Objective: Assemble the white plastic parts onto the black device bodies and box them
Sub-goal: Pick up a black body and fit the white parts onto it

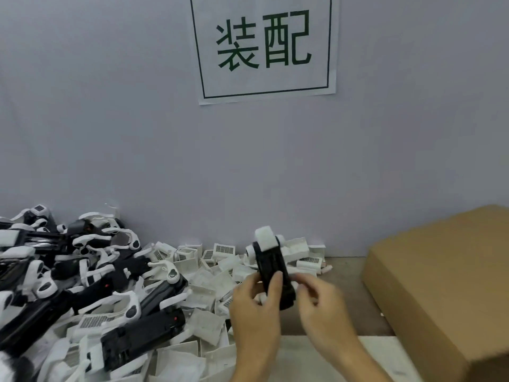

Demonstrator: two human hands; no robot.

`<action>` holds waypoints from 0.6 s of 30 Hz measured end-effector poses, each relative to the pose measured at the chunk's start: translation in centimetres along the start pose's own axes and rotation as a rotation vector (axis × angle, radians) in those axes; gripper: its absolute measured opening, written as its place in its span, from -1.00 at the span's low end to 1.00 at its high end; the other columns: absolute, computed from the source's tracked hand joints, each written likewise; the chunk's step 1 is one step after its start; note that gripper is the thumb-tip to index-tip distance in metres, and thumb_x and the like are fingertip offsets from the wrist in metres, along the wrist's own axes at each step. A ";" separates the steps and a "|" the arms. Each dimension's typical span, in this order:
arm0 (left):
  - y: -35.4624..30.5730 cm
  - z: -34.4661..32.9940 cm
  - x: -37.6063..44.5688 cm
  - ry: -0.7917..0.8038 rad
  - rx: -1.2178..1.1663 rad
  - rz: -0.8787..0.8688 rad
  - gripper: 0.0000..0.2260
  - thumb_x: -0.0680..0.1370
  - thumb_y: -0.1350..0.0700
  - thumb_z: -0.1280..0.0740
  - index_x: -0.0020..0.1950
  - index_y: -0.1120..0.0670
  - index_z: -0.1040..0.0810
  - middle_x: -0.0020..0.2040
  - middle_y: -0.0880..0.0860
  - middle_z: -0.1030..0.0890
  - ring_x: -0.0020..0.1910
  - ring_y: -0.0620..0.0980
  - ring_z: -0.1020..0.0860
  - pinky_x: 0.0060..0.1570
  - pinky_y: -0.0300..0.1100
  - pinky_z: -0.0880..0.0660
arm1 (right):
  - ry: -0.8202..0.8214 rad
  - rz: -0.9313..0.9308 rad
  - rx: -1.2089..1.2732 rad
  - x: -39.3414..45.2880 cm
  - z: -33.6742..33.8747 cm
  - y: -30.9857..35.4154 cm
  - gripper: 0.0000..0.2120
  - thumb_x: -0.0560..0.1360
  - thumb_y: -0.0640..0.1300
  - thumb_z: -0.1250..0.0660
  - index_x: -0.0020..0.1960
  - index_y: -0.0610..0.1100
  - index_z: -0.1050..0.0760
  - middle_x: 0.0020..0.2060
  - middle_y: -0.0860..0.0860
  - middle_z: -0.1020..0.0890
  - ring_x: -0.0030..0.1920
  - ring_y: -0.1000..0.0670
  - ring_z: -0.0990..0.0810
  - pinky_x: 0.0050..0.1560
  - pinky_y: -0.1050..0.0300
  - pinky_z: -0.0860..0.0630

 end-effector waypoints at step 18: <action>1.7 -1.1 -0.4 0.123 -0.313 0.299 -0.79 0.50 -0.06 -0.46 0.04 0.04 -0.68 -0.12 0.03 -0.75 -0.08 0.06 -0.73 0.15 0.24 -0.57 | 0.108 0.052 -0.221 -0.4 -2.4 0.1 -0.43 0.36 0.25 -0.40 0.34 0.21 -0.37 0.11 0.34 -0.45 0.13 0.39 -0.43 0.02 0.40 -0.41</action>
Point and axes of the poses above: each hand's wrist, its own x-axis towards the middle knuckle, its own z-axis out of the back of the hand, y = z × x, the point moved 8 cm from there along x, towards the middle knuckle
